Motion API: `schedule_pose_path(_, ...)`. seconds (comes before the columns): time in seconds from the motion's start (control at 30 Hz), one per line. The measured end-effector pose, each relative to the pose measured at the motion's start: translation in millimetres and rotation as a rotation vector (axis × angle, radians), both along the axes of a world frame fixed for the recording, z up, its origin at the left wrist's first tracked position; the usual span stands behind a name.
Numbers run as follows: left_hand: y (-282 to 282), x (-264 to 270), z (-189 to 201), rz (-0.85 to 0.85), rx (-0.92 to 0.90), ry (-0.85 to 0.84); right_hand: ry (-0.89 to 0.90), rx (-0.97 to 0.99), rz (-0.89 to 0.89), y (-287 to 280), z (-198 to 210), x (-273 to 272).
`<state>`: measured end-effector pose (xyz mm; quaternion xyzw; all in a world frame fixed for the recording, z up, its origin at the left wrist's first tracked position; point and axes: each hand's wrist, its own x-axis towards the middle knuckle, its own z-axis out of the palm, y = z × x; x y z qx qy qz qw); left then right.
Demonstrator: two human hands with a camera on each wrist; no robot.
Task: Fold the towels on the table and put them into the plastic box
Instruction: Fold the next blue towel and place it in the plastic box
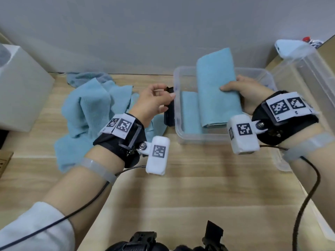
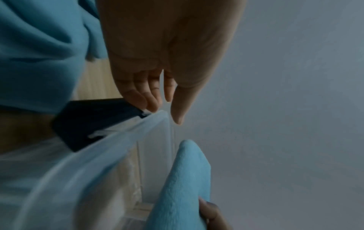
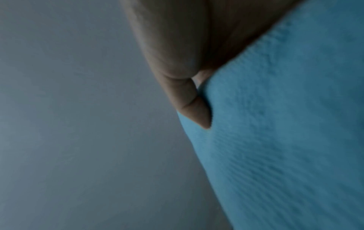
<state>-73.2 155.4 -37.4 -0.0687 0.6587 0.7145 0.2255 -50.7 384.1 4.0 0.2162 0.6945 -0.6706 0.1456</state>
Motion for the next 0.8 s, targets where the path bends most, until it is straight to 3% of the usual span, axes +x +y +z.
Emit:
schedule_pose_path(0.13,5,3,-28,-0.050,-0.128,-0.071,-0.342,0.053,0.081,11,-25,-20)
schedule_pose_path(0.27,3,-2,-34,-0.043,-0.138,-0.083,-0.480,0.048,0.200,-6,-49,-34)
schedule_pose_path(0.47,1,-5,-37,-0.044,-0.114,-0.100,-0.565,0.147,0.267,-26,-72,-43)
schedule_pose_path(0.6,1,-6,-38,-0.052,-0.096,-0.123,-0.588,0.354,0.343,-16,-88,-48)
schedule_pose_path(0.8,1,-8,-37,-0.072,-0.073,-0.151,-0.602,0.418,0.269,-15,-80,-48)
